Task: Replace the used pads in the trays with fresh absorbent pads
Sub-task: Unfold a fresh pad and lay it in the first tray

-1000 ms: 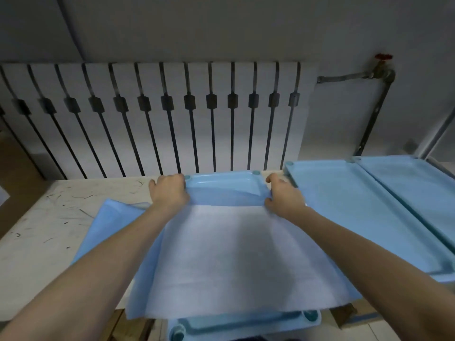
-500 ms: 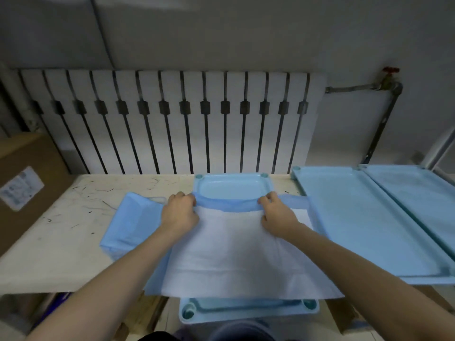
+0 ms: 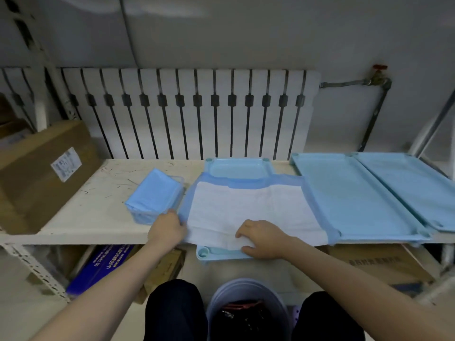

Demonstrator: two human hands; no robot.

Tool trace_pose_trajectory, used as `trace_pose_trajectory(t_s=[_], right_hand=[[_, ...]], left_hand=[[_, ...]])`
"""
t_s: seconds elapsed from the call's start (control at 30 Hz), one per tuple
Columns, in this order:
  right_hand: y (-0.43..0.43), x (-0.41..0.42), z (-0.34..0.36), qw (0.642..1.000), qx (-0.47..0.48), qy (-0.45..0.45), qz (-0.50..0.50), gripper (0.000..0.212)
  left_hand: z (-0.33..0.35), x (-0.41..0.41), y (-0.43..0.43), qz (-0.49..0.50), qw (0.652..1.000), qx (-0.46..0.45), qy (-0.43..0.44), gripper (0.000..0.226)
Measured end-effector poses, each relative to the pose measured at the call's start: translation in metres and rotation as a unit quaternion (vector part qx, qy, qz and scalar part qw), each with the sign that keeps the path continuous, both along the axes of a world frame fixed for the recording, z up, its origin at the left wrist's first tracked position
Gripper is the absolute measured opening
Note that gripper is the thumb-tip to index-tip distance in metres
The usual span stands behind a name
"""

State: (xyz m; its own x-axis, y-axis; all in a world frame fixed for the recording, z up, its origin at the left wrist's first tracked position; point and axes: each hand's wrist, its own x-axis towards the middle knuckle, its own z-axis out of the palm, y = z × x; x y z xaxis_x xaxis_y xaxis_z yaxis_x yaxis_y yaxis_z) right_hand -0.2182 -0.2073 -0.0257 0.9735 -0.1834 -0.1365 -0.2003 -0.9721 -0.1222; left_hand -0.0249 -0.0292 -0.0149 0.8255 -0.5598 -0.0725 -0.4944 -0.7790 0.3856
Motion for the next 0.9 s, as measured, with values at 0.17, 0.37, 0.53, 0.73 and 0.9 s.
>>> trace_pose_trajectory(t_s=[0.17,0.37,0.53,0.73,0.9], right_hand=[[0.010,-0.004,0.000,0.998,0.017,-0.061,-0.007,0.038],[0.034,0.009,0.003,0.990,0.082,-0.116,-0.014,0.036],[0.057,0.031,0.034,0.975,-0.006,-0.206,-0.082,0.045],[0.041,0.031,0.061,0.939,0.041,-0.289,-0.179,0.015],[0.018,0.016,0.073,0.931,0.121,-0.297,-0.174,0.016]], left_hand=[[0.011,-0.013,0.002,0.110,0.952,-0.084,0.274,0.051],[0.037,-0.012,-0.011,0.122,0.900,-0.261,0.326,0.016],[0.074,-0.030,-0.028,0.070,0.893,-0.374,0.239,0.018],[0.096,-0.037,-0.036,-0.070,0.897,-0.399,0.178,0.027],[0.089,-0.029,-0.038,-0.151,0.962,-0.227,-0.020,0.045]])
